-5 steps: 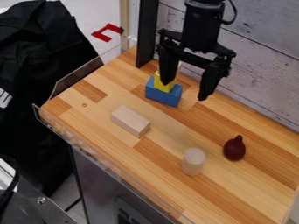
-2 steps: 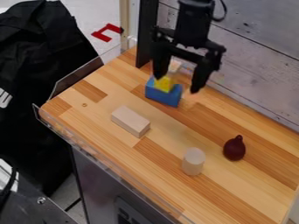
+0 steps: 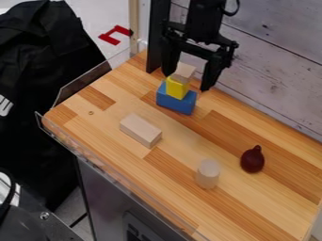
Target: Move cube on top of a rectangle
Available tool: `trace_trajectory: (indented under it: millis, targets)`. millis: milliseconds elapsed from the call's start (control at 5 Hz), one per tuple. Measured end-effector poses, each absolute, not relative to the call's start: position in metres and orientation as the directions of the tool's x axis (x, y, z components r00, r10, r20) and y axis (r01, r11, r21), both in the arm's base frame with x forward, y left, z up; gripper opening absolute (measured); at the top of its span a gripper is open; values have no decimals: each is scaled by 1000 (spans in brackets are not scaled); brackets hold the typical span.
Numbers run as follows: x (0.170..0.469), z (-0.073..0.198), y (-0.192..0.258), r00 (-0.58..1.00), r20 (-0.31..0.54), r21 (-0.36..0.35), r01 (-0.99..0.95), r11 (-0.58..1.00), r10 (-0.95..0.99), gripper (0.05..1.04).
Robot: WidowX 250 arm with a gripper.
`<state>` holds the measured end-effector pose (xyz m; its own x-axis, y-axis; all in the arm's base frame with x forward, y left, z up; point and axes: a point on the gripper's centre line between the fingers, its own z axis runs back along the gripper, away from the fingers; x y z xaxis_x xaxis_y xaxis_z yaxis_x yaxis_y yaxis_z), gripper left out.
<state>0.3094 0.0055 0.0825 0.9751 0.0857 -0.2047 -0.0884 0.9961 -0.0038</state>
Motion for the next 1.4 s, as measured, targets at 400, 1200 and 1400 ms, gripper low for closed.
trace_trajectory:
  millis: [400,1200,1400]
  targets:
    - [324,78,20,970,-222,14,-100,995,100,1000]
    - [329,60,43,956,-245,-15,-172,985,164,1001]
    - [330,59,42,956,-241,-24,-176,984,166,1000]
